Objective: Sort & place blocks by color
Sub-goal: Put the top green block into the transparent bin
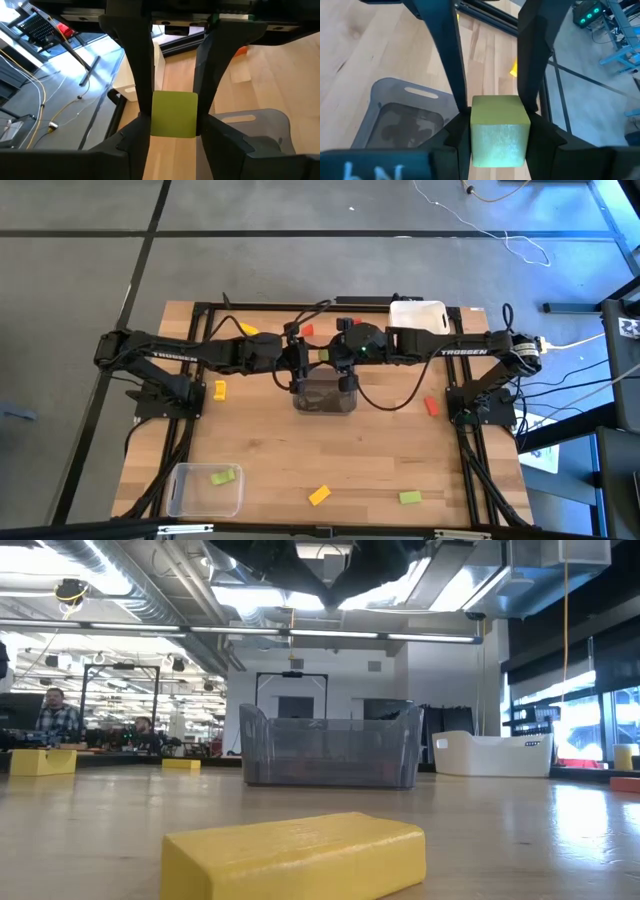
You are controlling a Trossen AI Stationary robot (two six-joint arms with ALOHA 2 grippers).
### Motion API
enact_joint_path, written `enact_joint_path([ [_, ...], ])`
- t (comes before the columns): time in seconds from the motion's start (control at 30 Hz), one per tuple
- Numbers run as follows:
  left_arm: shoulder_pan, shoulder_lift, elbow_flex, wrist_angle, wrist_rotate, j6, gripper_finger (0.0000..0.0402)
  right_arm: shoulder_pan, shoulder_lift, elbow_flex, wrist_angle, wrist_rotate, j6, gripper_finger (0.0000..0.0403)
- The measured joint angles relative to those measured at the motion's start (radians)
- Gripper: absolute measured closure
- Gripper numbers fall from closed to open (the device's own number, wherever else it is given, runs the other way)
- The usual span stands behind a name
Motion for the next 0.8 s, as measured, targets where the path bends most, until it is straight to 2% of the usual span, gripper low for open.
enact_joint_path([
  [0.23, 0.0, 0.001, 0.0, 0.0, -0.001, 0.001, 0.0286, 0.0, 0.0, 0.0, -0.005, -0.001, 0.002, 0.0274],
  [0.53, 0.0, 0.001, -0.002, 0.008, 0.004, -0.003, 0.0311, 0.0, 0.0, 0.002, -0.006, 0.003, 0.004, 0.0274],
  [0.8, -0.006, 0.002, -0.002, 0.009, 0.007, -0.003, 0.0354, 0.0, 0.0, 0.003, -0.005, 0.003, 0.003, 0.0263],
])
